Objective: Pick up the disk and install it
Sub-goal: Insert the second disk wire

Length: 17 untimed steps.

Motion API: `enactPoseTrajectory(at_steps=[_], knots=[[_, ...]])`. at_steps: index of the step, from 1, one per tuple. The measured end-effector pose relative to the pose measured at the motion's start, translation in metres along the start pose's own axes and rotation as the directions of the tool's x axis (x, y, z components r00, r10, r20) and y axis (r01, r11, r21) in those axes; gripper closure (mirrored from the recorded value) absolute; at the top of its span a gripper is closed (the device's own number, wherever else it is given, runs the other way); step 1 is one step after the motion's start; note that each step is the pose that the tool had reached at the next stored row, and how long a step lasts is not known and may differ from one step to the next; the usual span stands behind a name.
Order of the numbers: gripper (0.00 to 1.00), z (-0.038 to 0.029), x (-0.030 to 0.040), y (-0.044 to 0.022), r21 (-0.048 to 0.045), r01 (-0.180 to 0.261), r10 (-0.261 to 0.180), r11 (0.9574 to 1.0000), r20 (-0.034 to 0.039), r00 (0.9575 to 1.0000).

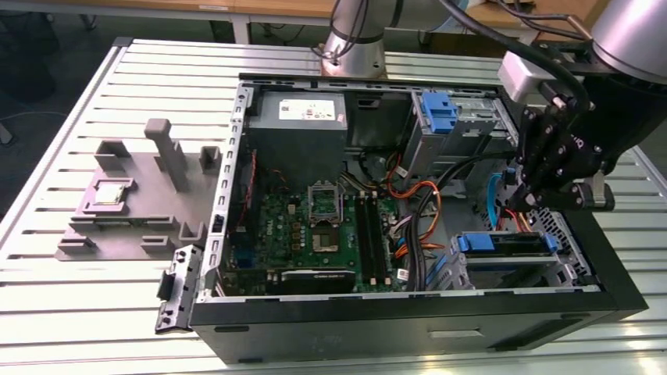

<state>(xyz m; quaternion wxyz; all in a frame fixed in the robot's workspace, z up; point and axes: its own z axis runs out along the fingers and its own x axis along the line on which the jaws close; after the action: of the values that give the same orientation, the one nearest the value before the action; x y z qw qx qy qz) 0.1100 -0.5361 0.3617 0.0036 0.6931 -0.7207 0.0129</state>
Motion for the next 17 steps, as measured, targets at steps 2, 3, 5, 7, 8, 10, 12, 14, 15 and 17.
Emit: enactPoseTrajectory(at_steps=[2,3,5,7,8,10,12,14,15,17], knots=[[0.9,-0.0023,-0.0016,0.0,0.0,0.0,0.0,1.0,0.0003,1.0],[0.9,-0.0034,-0.0025,0.0001,0.0,0.0,0.0,1.0,0.0003,1.0],[0.9,-0.0046,-0.0047,0.0001,0.0,0.0,0.0,1.0,0.0001,1.0],[0.9,-0.0055,-0.0075,0.0002,0.0,0.0,0.0,1.0,0.0001,1.0],[0.9,-0.0059,-0.0088,0.0003,0.0,0.0,0.0,1.0,0.0001,1.0],[0.9,-0.007,-0.011,0.0003,0.0,0.0,0.0,1.0,0.0001,1.0],[0.9,-0.0079,-0.0131,0.0004,0.0,0.0,0.0,1.0,0.0,1.0],[0.9,-0.0085,-0.016,0.0005,0.0,0.0,0.0,1.0,0.0001,1.0],[0.9,-0.0087,-0.0175,0.0006,0.0,0.0,0.0,1.0,0.0001,1.0],[0.9,-0.009,-0.021,0.0007,0.0,0.0,0.0,1.0,0.0001,1.0]])
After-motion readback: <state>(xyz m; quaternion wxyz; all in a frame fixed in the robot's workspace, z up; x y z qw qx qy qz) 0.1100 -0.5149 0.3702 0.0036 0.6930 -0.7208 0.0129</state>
